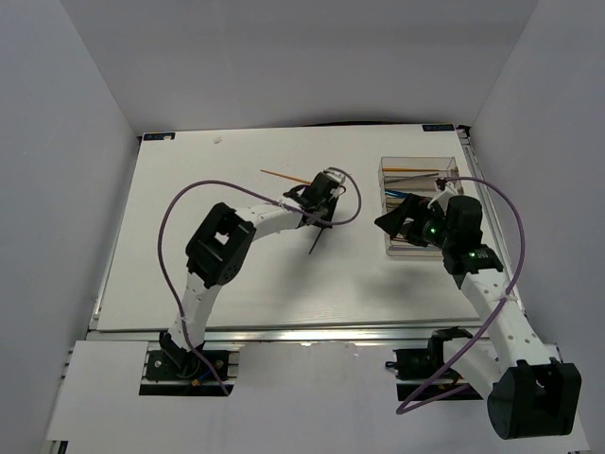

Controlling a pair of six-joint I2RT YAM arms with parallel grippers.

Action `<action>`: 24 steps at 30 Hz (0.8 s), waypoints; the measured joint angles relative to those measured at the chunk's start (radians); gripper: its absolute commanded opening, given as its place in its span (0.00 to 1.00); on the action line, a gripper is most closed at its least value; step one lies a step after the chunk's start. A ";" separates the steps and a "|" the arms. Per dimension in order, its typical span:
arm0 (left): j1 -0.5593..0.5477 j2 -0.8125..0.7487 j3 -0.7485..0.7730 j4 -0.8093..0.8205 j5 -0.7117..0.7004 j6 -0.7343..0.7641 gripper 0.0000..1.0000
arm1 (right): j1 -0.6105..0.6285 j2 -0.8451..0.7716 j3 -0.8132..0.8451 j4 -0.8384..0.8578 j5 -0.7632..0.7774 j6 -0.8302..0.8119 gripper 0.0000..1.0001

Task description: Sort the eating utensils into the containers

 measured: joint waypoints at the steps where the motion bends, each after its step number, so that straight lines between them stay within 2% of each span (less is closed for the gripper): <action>1: -0.007 -0.039 -0.060 0.016 0.008 -0.027 0.00 | 0.000 0.002 -0.022 0.024 0.002 0.035 0.88; 5: -0.011 -0.180 -0.250 0.097 0.038 -0.116 0.00 | 0.000 0.003 -0.124 0.148 0.004 0.173 0.85; 8: -0.011 -0.276 -0.322 0.147 0.046 -0.163 0.00 | 0.000 0.032 -0.169 0.229 0.003 0.258 0.85; 14: -0.011 -0.378 -0.349 0.230 0.077 -0.202 0.00 | 0.018 0.196 -0.161 0.384 -0.021 0.336 0.84; 24: -0.027 -0.401 -0.401 0.282 0.179 -0.251 0.00 | 0.111 0.477 0.024 0.486 -0.040 0.342 0.80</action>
